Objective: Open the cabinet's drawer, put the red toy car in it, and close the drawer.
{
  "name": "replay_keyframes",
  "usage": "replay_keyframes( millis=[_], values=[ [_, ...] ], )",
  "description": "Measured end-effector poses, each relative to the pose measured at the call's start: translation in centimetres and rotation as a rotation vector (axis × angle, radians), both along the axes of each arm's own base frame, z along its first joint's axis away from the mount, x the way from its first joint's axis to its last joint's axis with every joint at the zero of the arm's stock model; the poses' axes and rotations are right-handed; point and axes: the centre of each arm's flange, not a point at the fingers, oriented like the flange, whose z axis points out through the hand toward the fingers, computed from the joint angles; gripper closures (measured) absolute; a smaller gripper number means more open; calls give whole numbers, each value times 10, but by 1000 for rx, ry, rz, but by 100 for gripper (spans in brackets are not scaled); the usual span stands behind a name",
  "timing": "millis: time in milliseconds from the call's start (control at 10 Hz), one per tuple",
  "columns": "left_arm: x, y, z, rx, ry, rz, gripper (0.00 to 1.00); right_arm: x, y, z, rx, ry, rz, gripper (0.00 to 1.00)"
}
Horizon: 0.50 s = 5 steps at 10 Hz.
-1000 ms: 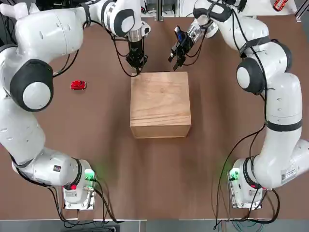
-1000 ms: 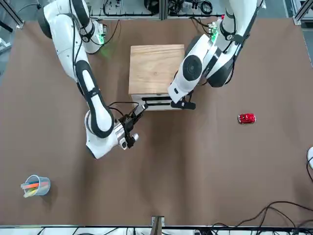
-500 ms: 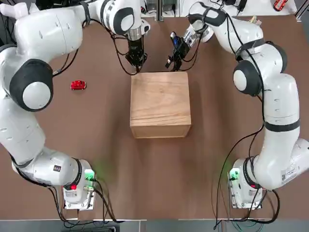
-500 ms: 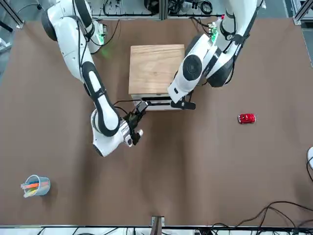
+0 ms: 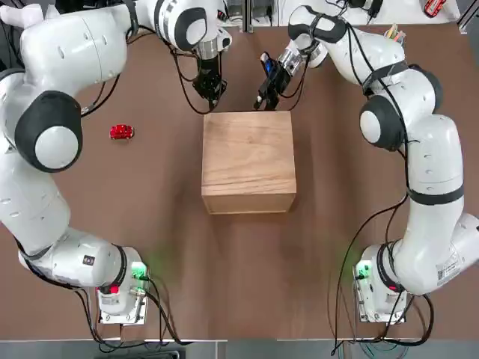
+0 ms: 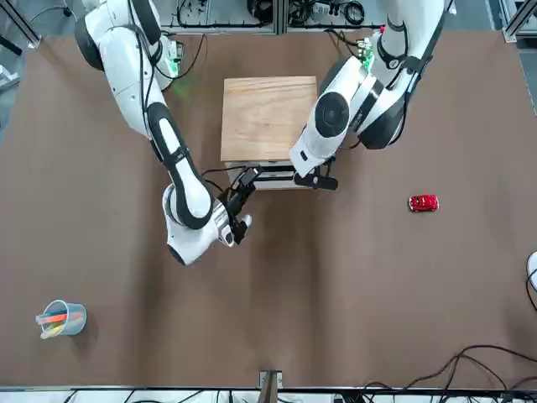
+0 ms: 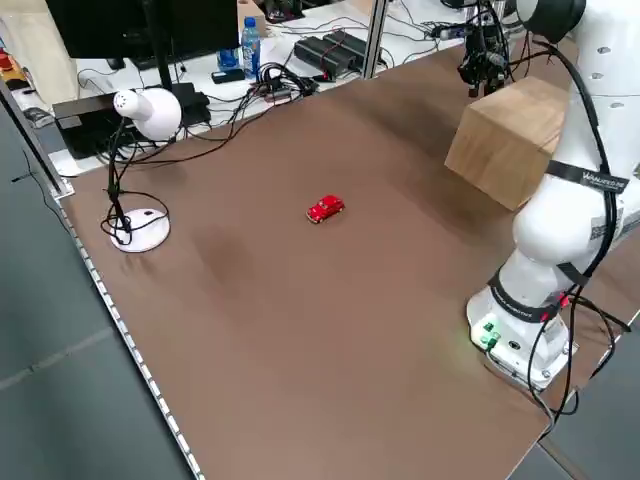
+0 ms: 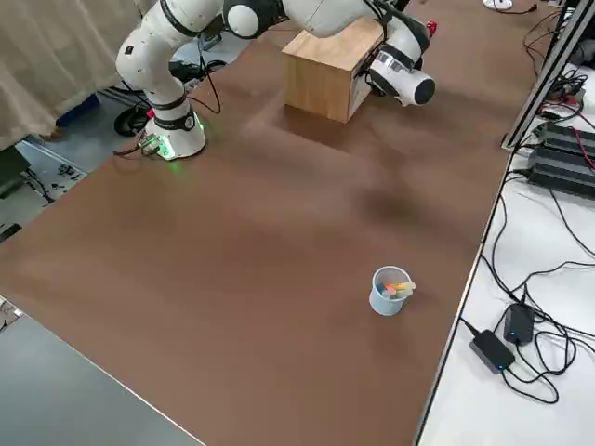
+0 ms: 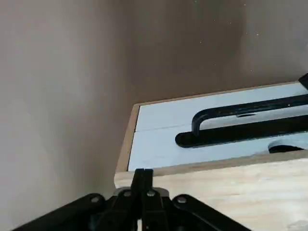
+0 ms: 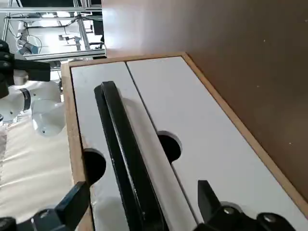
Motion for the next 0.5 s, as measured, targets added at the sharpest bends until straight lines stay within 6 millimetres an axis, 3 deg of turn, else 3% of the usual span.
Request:
replay_keyframes(
  millis=[500],
  values=[
    [-2, 0, 0, 7, 8, -4, 99, -9, 12, -4, 1, 9, 19, 0]
  ],
)
